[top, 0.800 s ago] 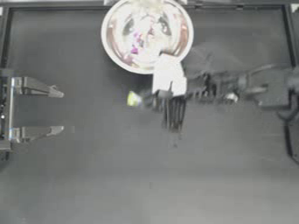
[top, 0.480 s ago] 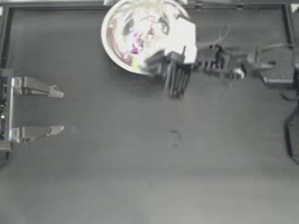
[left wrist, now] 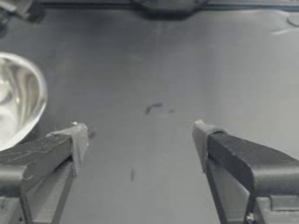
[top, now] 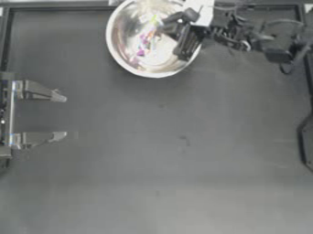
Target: Put candies in bowl
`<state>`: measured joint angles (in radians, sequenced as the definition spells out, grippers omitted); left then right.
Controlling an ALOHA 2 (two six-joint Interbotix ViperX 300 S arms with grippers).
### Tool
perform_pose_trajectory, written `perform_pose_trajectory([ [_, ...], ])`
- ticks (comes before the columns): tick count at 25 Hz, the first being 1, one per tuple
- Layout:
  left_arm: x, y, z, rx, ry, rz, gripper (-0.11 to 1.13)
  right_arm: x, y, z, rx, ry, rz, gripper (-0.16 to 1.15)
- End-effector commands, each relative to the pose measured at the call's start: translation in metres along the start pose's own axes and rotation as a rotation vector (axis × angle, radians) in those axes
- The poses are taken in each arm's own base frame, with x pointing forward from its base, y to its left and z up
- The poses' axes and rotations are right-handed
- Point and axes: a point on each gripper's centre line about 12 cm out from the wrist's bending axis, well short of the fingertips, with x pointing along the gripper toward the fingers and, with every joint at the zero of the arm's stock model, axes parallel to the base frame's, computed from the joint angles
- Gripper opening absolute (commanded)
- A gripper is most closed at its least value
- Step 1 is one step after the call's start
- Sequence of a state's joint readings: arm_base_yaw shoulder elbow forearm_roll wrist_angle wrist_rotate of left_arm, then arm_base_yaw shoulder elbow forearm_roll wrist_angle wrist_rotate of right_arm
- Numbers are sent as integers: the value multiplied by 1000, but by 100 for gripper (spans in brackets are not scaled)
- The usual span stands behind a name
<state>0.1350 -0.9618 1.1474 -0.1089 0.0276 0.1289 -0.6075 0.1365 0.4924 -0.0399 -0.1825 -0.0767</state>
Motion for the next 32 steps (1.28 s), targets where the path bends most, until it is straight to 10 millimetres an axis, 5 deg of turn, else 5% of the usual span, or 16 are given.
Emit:
perform_pose_trajectory([
  [1,3,0,5,-12,-8,1,101,11,-7,15,-8,-40,-12,44],
  [5,3,0,3,-18,-5,1,101,25,-8,12,-19,-31,-13,59],
  [10,3,0,3,-18,-5,0,101,30,-6,11,-43,-25,-5,108],
  [16,3,0,3,-14,-3,0,101,8,8,27,-55,-66,20,100],
  [24,2,0,10,18,-11,0,101,-60,63,51,-129,-185,139,100],
  [32,1,0,13,23,-15,1,101,-130,99,44,-128,-245,251,99],
])
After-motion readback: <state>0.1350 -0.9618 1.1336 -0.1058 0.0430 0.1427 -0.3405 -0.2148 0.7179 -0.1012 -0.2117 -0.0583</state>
